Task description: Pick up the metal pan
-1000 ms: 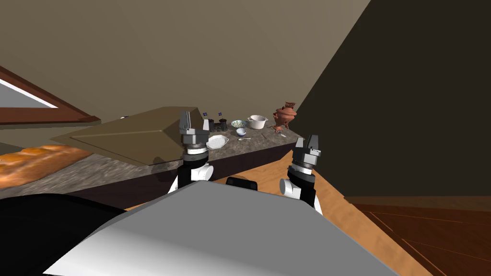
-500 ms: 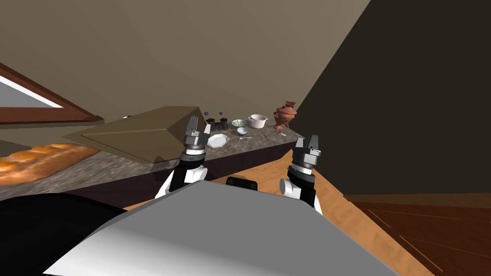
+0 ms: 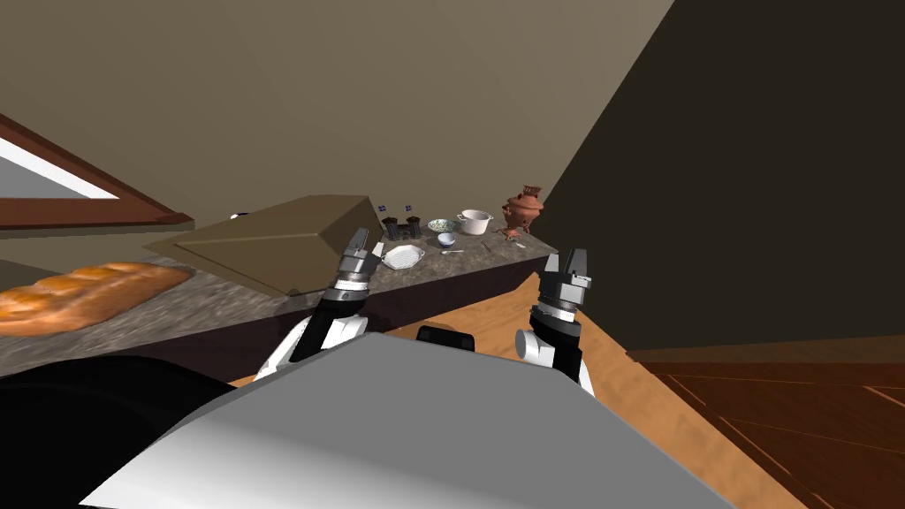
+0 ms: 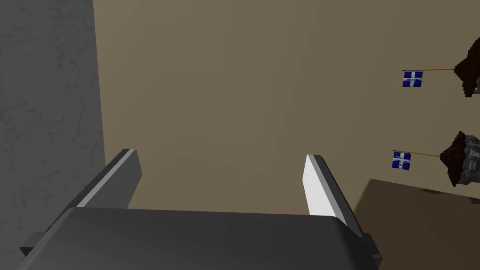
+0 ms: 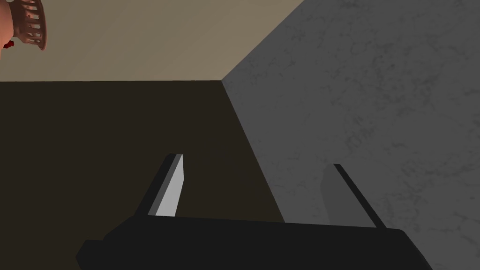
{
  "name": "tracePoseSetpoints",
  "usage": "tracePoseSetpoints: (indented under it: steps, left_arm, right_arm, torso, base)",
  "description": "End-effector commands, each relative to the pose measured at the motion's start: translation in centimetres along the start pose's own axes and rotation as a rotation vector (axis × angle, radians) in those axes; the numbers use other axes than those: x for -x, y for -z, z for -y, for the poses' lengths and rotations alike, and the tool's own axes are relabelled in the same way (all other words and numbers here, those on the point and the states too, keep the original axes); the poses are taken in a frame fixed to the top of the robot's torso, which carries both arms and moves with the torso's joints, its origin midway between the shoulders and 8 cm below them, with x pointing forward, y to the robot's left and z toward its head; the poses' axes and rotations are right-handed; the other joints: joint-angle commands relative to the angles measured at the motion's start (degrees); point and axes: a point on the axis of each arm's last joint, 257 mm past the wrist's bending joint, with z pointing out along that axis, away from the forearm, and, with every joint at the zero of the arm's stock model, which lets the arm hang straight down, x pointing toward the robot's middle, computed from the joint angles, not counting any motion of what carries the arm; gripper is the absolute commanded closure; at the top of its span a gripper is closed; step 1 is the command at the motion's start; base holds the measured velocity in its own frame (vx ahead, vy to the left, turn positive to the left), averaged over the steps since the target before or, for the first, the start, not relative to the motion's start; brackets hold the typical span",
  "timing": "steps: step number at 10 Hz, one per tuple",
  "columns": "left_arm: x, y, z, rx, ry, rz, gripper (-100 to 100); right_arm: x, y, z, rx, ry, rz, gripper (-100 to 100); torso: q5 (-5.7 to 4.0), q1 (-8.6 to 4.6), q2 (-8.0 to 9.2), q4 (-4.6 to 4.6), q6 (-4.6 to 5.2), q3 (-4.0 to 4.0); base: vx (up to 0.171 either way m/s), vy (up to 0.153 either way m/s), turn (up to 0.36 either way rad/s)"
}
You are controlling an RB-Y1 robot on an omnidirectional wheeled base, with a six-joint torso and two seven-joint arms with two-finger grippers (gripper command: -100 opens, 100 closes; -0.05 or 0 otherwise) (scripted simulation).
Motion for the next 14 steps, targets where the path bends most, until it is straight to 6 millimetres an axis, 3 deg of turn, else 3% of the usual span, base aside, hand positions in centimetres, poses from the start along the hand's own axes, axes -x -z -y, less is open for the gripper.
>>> tracePoseSetpoints:
  steps: [1, 3, 4, 6, 7, 10, 11, 13, 14]
  left_arm:
    - [0.9, 0.4, -1.1, 0.044, -0.007, 0.007, -100]
    - [3.4, 2.1, -3.8, 0.159, -0.029, 0.040, -100]
    - [3.4, 2.2, -4.0, 0.167, -0.029, 0.041, -100]
    - [6.4, 4.5, -6.4, 0.284, -0.044, 0.090, -100]
    - [6.4, 4.5, -6.7, 0.295, -0.044, 0.092, -100]
    - [11.4, 9.2, -9.8, 0.481, -0.054, 0.194, -100]
    - [11.4, 9.2, -9.9, 0.485, -0.054, 0.195, -100]
    - [14.6, 12.8, -11.1, 0.593, -0.054, 0.271, -100]
    - [14.7, 12.9, -11.3, 0.605, -0.053, 0.276, -100]
  right_arm:
    - [0.0, 0.0, 0.0, 0.000, 0.000, 0.000, 0]
    - [0.0, 0.0, 0.0, 0.000, 0.000, 0.000, 0]
    - [0.0, 0.0, 0.0, 0.000, 0.000, 0.000, 0]
    - [0.0, 0.0, 0.0, 0.000, 0.000, 0.000, 0]
    - [0.0, 0.0, 0.0, 0.000, 0.000, 0.000, 0]
    - [0.0, 0.0, 0.0, 0.000, 0.000, 0.000, 0]
    - [0.0, 0.0, 0.0, 0.000, 0.000, 0.000, 0]
    - [0.0, 0.0, 0.0, 0.000, 0.000, 0.000, 0]
    - [0.0, 0.0, 0.0, 0.000, 0.000, 0.000, 0]
  torso:
    - [0.00, 0.00, 0.00, 0.00, 0.00, 0.00]
    - [-0.01, -0.06, -0.10, -0.02, 0.01, -0.06]
    - [-0.02, -0.06, -0.05, -0.01, 0.00, -0.03]
    - [-0.02, -0.07, -0.14, -0.03, 0.01, -0.08]
    - [-0.02, -0.08, -0.14, -0.03, 0.02, -0.08]
    - [-0.02, -0.07, -0.19, -0.04, 0.02, -0.11]
    - [-0.02, -0.09, -0.20, -0.04, 0.02, -0.11]
    - [-0.02, -0.11, -0.26, -0.05, 0.02, -0.15]
    - [-0.03, -0.12, -0.29, -0.06, 0.02, -0.16]
  base:
    - [-0.040, 0.020, -0.018]
    - [-0.047, 0.010, -0.080]
    - [-0.038, 0.013, -0.029]
    - [-0.030, 0.008, -0.126]
    - [-0.024, 0.009, -0.036]
    - [-0.018, 0.005, -0.172]
    - [-0.010, 0.003, -0.056]
    - [0.003, -0.007, -0.201]
    - [0.007, -0.001, -0.071]
